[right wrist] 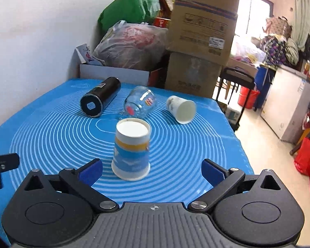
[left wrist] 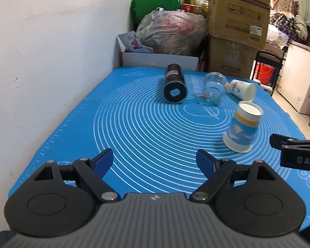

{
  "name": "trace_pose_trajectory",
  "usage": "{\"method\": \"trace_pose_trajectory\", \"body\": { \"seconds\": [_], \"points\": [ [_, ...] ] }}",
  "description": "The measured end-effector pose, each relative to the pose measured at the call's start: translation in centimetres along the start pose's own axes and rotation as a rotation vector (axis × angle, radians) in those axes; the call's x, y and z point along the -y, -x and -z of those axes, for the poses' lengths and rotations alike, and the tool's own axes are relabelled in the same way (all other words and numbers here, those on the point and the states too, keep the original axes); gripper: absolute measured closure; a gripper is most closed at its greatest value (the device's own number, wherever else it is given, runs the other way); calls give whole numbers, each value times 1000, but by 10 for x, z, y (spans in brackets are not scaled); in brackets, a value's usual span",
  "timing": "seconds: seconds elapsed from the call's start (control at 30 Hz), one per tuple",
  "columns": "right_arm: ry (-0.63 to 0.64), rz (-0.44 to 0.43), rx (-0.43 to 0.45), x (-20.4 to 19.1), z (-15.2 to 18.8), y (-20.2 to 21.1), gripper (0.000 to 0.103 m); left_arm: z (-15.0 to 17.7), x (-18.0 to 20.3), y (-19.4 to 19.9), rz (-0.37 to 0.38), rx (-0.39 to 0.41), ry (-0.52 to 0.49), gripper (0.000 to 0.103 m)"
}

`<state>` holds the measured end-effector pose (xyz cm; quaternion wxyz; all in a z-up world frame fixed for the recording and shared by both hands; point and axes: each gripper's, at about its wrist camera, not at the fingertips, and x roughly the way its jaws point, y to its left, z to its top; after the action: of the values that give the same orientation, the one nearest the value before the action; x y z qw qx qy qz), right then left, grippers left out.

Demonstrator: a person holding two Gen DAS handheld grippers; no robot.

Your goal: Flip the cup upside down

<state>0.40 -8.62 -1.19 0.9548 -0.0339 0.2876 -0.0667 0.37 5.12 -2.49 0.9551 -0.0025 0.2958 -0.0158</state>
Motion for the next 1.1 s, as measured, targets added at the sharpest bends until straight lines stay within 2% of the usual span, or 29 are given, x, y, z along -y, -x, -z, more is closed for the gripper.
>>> {"method": "trace_pose_trajectory", "body": {
  "seconds": [0.53, 1.1],
  "points": [
    [-45, -71, -30, 33, 33, 57, 0, 22, 22, 31, 37, -9, -74, 16],
    [-56, -112, -31, 38, 41, 68, 0, 32, 31, 41, 50, -15, -91, 16]
  ]
}}
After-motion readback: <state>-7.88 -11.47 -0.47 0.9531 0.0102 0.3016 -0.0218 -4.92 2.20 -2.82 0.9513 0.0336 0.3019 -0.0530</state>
